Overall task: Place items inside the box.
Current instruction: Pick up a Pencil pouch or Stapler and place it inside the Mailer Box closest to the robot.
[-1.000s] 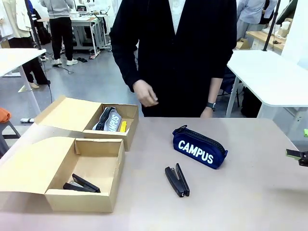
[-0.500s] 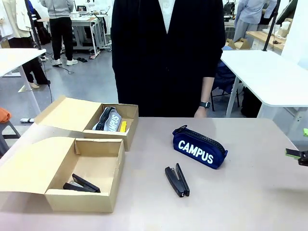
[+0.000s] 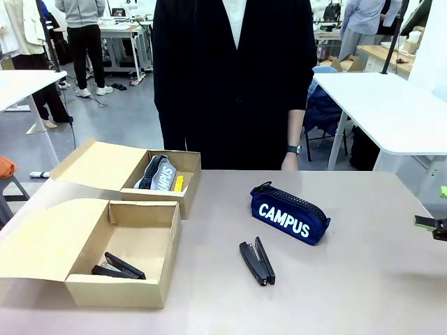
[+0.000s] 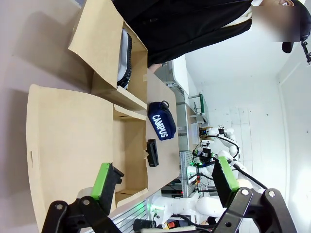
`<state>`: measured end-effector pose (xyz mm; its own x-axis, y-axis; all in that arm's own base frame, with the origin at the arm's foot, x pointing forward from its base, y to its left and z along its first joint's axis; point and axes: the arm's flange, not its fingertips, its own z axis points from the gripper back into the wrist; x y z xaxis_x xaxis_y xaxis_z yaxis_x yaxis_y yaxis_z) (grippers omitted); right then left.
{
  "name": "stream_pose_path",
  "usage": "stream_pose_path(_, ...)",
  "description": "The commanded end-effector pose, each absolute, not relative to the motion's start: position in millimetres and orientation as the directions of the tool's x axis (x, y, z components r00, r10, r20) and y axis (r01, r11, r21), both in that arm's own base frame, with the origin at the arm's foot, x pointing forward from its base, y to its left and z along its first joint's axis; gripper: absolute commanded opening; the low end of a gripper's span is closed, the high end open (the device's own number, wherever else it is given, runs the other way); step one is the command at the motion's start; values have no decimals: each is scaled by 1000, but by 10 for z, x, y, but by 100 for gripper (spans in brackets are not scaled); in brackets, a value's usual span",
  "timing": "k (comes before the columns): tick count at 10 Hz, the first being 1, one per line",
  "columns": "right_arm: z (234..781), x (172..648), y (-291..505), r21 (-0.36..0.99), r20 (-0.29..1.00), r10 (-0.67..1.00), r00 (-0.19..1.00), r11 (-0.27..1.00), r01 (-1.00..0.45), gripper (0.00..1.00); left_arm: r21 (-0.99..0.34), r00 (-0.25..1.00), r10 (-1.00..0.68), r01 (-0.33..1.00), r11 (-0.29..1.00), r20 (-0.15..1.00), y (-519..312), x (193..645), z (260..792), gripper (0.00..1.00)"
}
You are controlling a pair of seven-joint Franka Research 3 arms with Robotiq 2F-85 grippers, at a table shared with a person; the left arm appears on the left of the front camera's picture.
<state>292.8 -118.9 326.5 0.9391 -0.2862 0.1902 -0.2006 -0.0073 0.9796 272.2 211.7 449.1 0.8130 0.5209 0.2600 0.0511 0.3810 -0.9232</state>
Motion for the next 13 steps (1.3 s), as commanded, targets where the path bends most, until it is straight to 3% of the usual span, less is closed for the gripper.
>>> stream_pose_path(1, 3265, 2928, -1189, 980, 190, -286, 939, -7, -201, 100, -925, 807, 522, 75, 372, 276, 2093, 2711, 4493, 100)
stream_pose_path(2, 3403, 2965, -903, 933, 359, -114, 926, 51, -355, 100, -925, 807, 522, 75, 372, 276, 2093, 2711, 4493, 100)
stream_pose_path(3, 3564, 3147, -690, 925, 328, -79, 941, 228, -303, 100, -925, 807, 522, 75, 372, 276, 2093, 2711, 4493, 100)
stream_pose_path(4, 3783, 3425, -404, 825, 435, 76, 897, 366, -431, 100, -925, 807, 522, 75, 372, 276, 2093, 2711, 4493, 100)
stream_pose_path(6, 3953, 3809, 145, 422, 353, 237, 905, 823, -380, 100, -925, 807, 522, 75, 372, 276, 2093, 2711, 4493, 100)
stream_pose_path(7, 4037, 3748, 159, 348, 405, 223, 887, 860, -375, 100, -925, 807, 522, 75, 372, 276, 2093, 2711, 4493, 100)
stream_pose_path(8, 3963, 3687, -30, 780, 418, 101, 903, 470, -413, 100, -925, 807, 522, 75, 372, 276, 2093, 2711, 4493, 100)
stream_pose_path(9, 4105, 3826, 199, 670, 447, 155, 881, 595, -444, 100, -925, 807, 522, 75, 372, 276, 2093, 2711, 4493, 100)
stream_pose_path(10, 4168, 3783, 231, 439, 585, 110, 804, 790, -428, 100, -925, 807, 522, 75, 372, 276, 2093, 2711, 4493, 100)
stream_pose_path(11, 4186, 3863, 350, 323, 671, 162, 723, 814, -483, 100, -925, 807, 522, 75, 372, 276, 2093, 2711, 4493, 100)
stream_pose_path(12, 4157, 4049, 533, 282, 675, 245, 696, 786, -550, 100, -925, 807, 522, 75, 372, 276, 2093, 2711, 4493, 100)
stream_pose_path(13, 4128, 4137, 420, 364, 636, 225, 738, 756, -544, 100, -925, 807, 522, 75, 372, 276, 2093, 2711, 4493, 100)
